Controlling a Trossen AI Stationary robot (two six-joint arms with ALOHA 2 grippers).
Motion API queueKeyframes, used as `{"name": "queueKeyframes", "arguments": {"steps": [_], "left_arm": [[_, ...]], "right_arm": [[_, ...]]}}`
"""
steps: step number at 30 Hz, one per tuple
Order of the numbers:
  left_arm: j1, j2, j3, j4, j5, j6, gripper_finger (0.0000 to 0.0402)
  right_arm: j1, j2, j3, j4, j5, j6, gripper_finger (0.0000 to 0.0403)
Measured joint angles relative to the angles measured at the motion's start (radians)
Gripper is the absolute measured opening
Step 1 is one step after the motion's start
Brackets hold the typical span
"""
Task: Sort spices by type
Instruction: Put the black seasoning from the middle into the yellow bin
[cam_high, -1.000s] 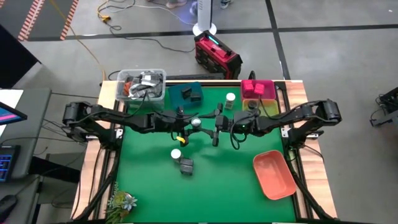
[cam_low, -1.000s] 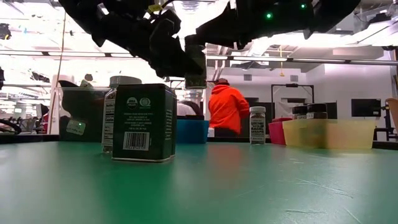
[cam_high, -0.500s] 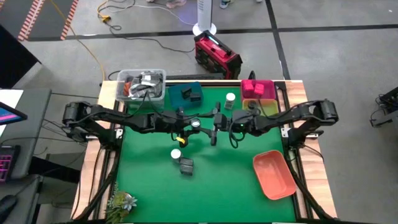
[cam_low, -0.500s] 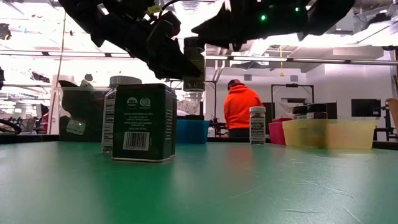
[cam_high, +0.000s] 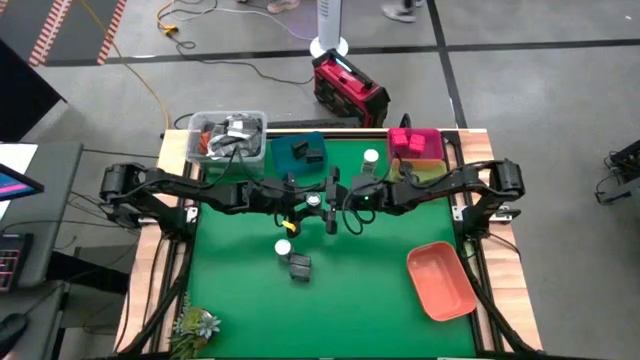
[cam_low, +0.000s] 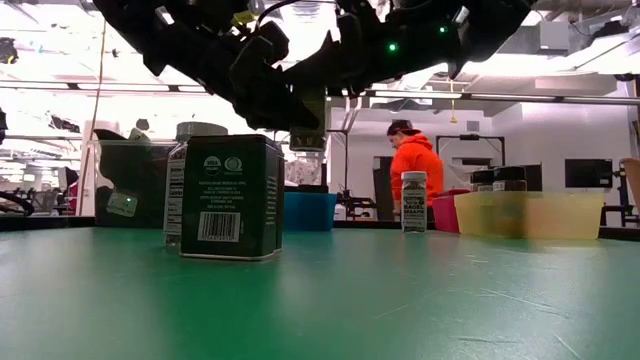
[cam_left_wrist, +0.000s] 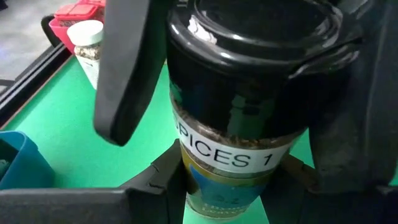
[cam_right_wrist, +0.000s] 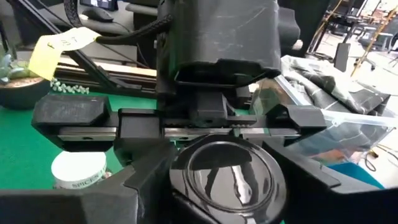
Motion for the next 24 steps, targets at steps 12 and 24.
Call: {"name": "queueKeyframes", "arguments": {"steps": [12, 24], "left_arm": [[0.0, 0.0, 0.0, -0.003, 0.0, -0.002, 0.0151], [-0.001, -0.021, 0.003, -0.016, -0.03, 0.015, 0.0224]], "right_arm": [[0.0, 0.001, 0.005, 0.006, 0.002, 0.013, 0.0241], [-0.004, -0.029, 0.009, -0.03, 0.02, 0.028, 0.0224]]}}
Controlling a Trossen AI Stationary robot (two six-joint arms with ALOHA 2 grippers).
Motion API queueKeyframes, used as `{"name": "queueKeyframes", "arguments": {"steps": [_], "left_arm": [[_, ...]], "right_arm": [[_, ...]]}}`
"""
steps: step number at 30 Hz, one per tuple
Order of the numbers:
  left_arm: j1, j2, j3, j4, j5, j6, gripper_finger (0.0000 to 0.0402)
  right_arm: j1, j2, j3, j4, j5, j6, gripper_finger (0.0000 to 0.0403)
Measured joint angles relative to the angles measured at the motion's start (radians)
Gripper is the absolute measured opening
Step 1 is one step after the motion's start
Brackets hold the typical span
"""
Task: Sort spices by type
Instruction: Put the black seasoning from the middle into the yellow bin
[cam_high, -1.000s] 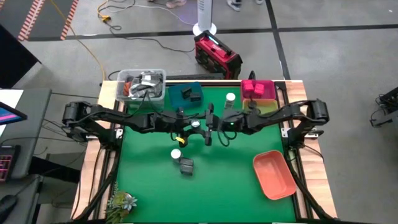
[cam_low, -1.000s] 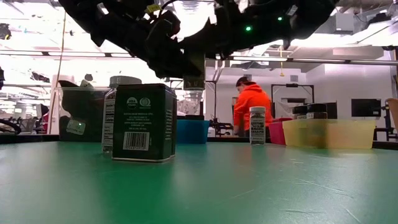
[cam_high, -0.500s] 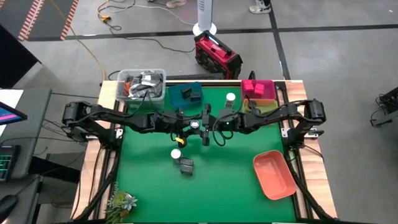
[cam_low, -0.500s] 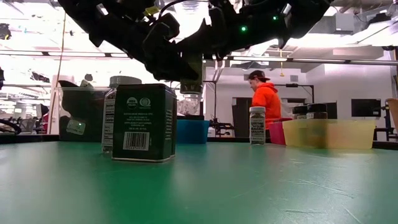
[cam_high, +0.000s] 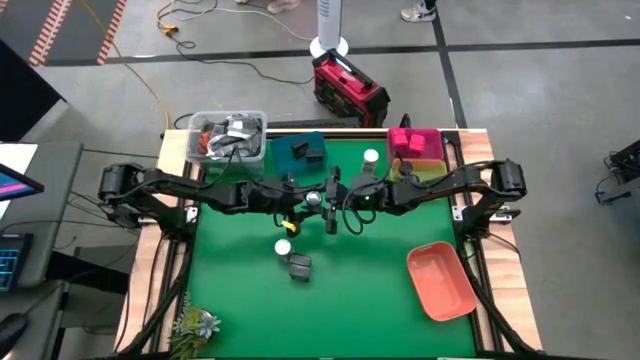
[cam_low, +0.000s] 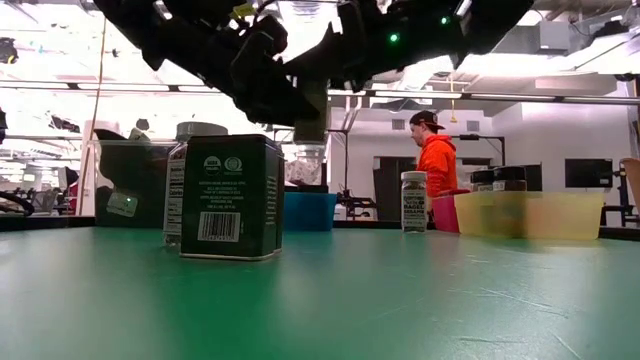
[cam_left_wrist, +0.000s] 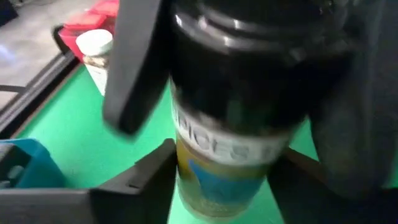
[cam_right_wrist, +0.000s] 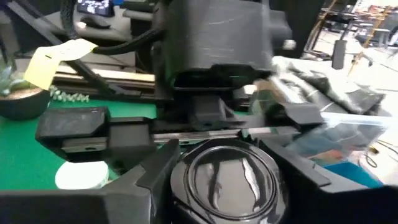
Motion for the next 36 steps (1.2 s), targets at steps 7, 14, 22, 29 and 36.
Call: {"name": "queueKeyframes", "arguments": {"steps": [7, 14, 22, 29, 36], "left_arm": [[0.003, -0.09, 0.0, -0.048, -0.029, 0.005, 0.033], [-0.004, -0.191, 0.0, -0.247, -0.031, -0.044, 0.034], [-0.054, -0.22, -0.003, -0.296, -0.046, -0.078, 0.0337], [-0.081, -0.218, -0.035, -0.273, -0.121, -0.078, 0.0336], [-0.081, -0.218, -0.038, -0.259, -0.126, -0.075, 0.0336]], "right_arm": [[-0.017, -0.118, 0.001, -0.181, 0.057, 0.022, 0.0224], [0.001, -0.311, 0.0, -0.584, 0.219, 0.101, 0.0231], [0.041, -0.568, -0.127, -0.766, 0.497, 0.26, 0.0222], [0.053, -0.771, -0.288, -0.902, 0.677, 0.458, 0.0235], [0.049, -0.911, -0.323, -1.068, 0.773, 0.567, 0.0224]]}}
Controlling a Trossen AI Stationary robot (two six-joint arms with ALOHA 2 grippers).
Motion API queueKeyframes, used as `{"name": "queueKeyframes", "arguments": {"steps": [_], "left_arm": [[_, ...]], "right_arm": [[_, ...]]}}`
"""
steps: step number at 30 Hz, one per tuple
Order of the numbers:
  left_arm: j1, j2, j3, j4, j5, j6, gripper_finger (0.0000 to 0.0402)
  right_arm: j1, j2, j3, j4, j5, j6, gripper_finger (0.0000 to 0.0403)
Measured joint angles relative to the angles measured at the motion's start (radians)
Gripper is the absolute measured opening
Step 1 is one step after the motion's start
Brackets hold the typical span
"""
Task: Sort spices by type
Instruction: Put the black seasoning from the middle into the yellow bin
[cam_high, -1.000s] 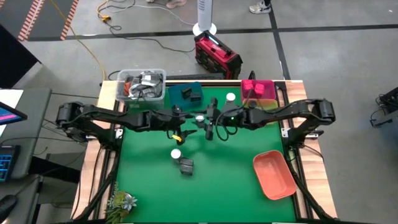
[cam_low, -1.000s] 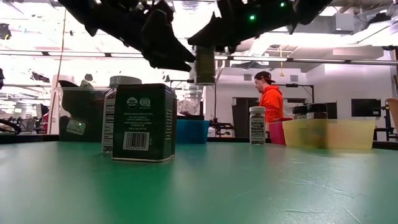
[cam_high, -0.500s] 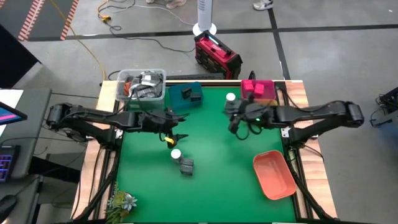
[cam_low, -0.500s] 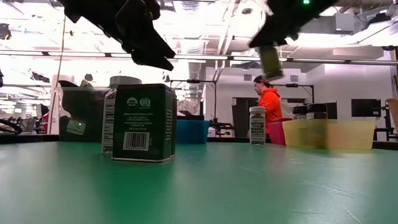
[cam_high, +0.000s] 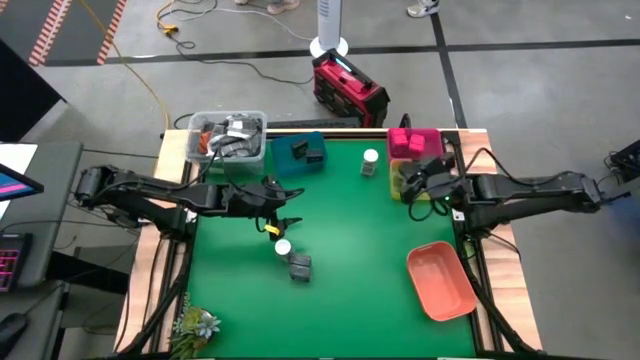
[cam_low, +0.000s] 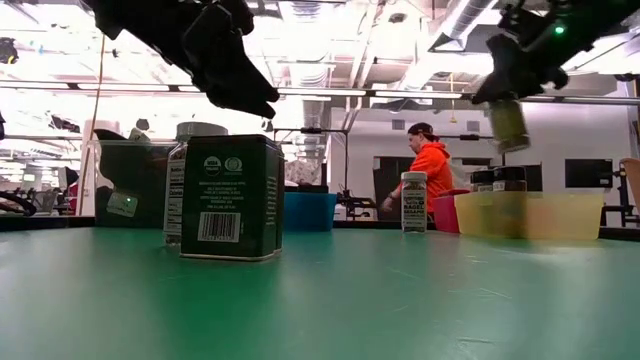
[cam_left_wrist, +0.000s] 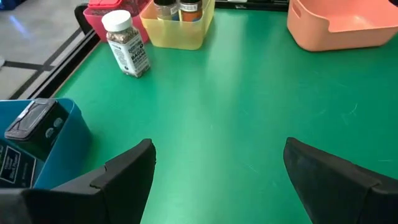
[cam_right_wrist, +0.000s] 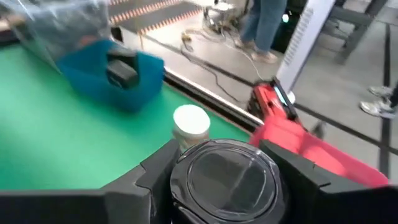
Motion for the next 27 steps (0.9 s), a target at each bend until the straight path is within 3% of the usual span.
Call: {"name": "queueKeyframes", "arguments": {"steps": [8, 16, 21, 27], "left_arm": [[0.0, 0.0, -0.001, -0.004, 0.0, 0.008, 0.0336], [0.0, 0.0, -0.001, -0.004, 0.0, 0.008, 0.0336], [0.001, 0.0, -0.001, 0.002, -0.006, 0.02, 0.0336], [0.001, 0.0, -0.001, 0.002, -0.009, 0.019, 0.0336]], "right_arm": [[-0.036, -0.081, -0.001, -0.182, 0.008, 0.012, 0.023], [-0.144, -0.112, -0.002, -0.277, 0.114, 0.043, 0.0234], [-0.229, -0.102, -0.068, -0.224, 0.114, 0.057, 0.0235], [-0.278, -0.105, -0.186, -0.03, 0.088, 0.059, 0.023]]}}
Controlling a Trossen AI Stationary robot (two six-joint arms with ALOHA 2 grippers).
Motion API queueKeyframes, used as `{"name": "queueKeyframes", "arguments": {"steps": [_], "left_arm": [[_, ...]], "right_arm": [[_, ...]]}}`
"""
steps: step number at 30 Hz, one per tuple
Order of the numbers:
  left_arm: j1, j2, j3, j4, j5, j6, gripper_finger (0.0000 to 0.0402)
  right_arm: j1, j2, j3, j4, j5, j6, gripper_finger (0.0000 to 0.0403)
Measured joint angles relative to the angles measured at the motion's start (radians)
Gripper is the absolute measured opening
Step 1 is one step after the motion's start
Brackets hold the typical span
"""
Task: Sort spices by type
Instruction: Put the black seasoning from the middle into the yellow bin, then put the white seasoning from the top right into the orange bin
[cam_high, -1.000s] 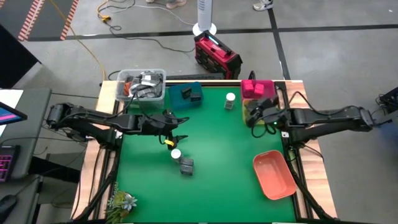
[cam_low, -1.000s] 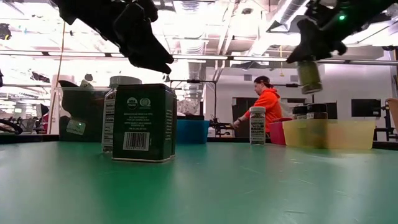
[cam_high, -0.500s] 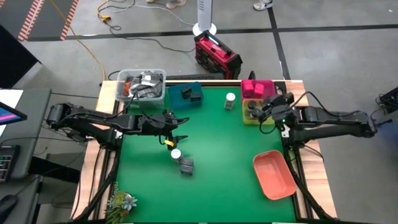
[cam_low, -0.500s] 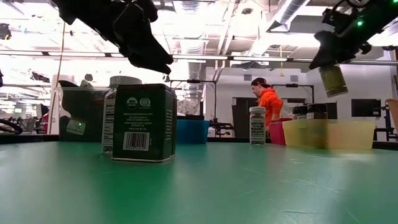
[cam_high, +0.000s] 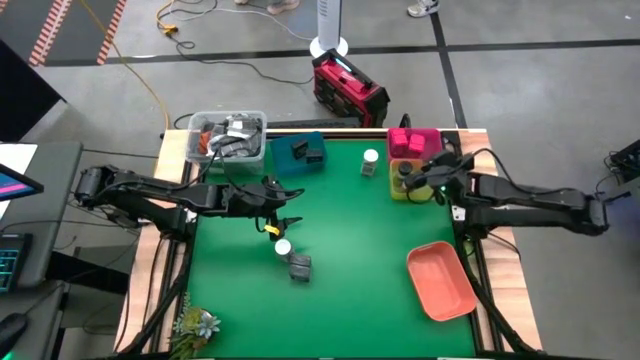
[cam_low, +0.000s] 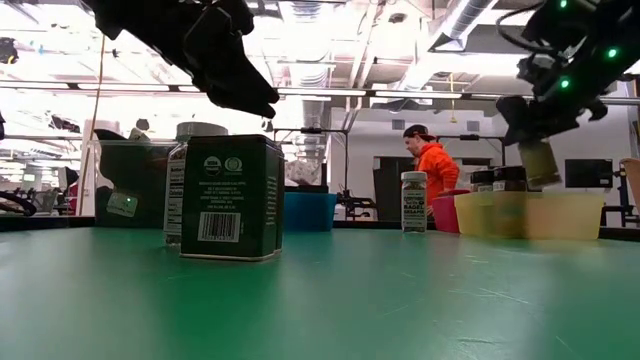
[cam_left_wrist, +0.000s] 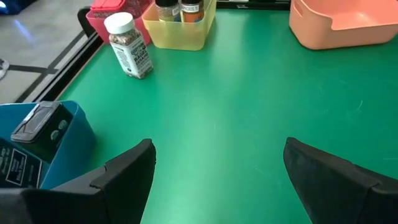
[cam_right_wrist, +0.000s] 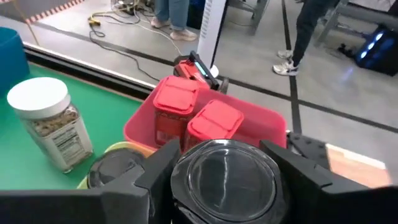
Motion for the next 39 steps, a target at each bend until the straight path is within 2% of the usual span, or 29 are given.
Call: {"name": "queueKeyframes", "arguments": {"steps": [10, 17, 30, 34, 39], "left_arm": [[0.0, 0.0, 0.0, 0.0, -0.003, 0.008, 0.0336], [0.0, 0.0, 0.0, -0.006, -0.003, 0.007, 0.0336], [0.0, 0.0, 0.0, -0.003, -0.002, 0.007, 0.0336], [0.0, 0.0, 0.002, -0.001, -0.003, 0.022, 0.0336], [0.0, 0.0, 0.021, 0.006, -0.004, 0.052, 0.0336]], "right_arm": [[-0.038, 0.007, -0.161, 0.244, -0.005, 0.01, 0.0233], [-0.057, 0.007, -0.229, 0.299, -0.006, 0.097, 0.0241], [-0.055, 0.006, -0.236, 0.322, -0.041, 0.078, 0.0256], [-0.064, -0.006, -0.224, 0.381, -0.029, -0.027, 0.0256], [-0.082, -0.037, -0.128, 0.395, -0.025, -0.156, 0.0256]]}}
